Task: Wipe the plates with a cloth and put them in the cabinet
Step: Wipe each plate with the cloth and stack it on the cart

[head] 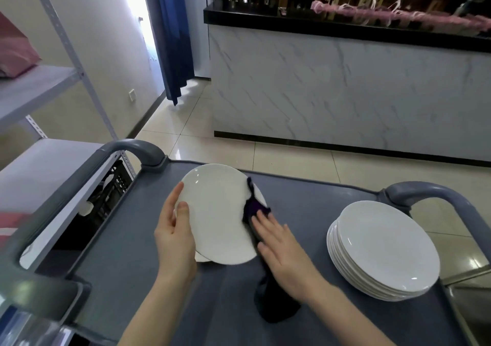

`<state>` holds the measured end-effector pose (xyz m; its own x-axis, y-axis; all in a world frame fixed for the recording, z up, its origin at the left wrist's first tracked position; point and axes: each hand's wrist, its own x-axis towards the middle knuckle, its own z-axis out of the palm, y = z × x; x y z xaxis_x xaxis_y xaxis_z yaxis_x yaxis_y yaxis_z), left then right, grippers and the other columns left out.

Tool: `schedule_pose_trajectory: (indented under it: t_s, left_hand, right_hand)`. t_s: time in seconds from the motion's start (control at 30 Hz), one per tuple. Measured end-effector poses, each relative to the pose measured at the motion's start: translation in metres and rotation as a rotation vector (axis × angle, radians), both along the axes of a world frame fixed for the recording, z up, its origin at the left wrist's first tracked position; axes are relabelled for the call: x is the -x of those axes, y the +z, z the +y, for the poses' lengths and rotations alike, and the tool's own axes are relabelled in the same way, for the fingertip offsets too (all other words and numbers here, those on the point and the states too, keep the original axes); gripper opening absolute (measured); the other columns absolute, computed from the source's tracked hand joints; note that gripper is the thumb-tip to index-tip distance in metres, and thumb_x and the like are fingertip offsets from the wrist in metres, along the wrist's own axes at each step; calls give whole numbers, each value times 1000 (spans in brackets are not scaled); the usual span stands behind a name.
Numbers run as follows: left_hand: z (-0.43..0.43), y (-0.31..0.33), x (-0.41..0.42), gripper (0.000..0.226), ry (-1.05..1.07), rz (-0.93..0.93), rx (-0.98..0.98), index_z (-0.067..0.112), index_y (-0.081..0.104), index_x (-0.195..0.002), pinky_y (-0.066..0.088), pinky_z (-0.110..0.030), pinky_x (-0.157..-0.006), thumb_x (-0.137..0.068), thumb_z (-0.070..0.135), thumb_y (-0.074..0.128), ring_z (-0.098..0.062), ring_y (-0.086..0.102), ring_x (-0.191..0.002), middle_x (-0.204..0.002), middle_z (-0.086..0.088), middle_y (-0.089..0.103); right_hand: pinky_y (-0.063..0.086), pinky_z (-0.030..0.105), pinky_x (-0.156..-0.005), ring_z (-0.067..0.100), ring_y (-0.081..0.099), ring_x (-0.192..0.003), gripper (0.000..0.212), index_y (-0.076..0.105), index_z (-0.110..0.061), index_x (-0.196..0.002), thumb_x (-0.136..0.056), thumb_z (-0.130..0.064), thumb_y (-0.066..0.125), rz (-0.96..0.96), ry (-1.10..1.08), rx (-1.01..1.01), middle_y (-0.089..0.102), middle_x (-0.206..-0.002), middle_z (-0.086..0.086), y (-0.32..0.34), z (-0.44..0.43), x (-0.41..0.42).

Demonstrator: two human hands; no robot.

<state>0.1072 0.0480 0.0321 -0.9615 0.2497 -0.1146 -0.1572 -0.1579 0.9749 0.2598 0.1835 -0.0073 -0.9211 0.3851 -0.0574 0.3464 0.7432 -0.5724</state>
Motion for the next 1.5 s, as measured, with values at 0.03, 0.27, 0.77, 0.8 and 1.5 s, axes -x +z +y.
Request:
schedule_pose_trajectory:
  t_s: [0.03,0.27,0.77,0.8,1.5]
  left_hand:
    - [0,-1,2,40,2,11,0,57,67,-113,50,-23,-89,-106,23,47,1,65,-107,-115,21,71]
    - [10,-11,-6,42,-112,-4,10,51,69,-113,44,-24,-104,-108,19,42,7,58,-117,-124,23,67]
    - [13,-22,-14,38,-158,-118,-1,56,67,-114,57,-34,-87,-107,26,45,-5,66,-109,-121,20,69]
    - [13,-22,-10,37,-142,-134,-11,55,67,-116,58,-40,-90,-107,26,45,-11,66,-113,-124,16,68]
    - [12,-25,1,36,-129,-231,-38,57,67,-114,59,-35,-64,-107,29,45,-9,70,-93,-110,23,72]
  right_hand:
    - [-9,28,-121,-9,-16,-143,54,2,-38,-149,-106,-27,33,3,57,20,-6,-155,-30,-2,-15,-6]
    - [-11,18,-117,-10,-16,-144,55,-2,-42,-151,-106,-31,29,87,149,77,-9,-159,-28,13,-70,29]
    - [0,29,-123,0,-1,-149,53,11,-31,-156,-106,-30,28,-22,-135,-74,1,-162,-18,-3,18,40]
    - [0,31,-123,-2,-3,-148,53,10,-33,-156,-106,-31,28,-37,-113,-91,0,-161,-21,-6,15,29]
    - [-5,40,-122,4,-9,-149,59,18,-48,-151,-97,-58,40,3,-325,-42,-5,-160,-23,-8,10,0]
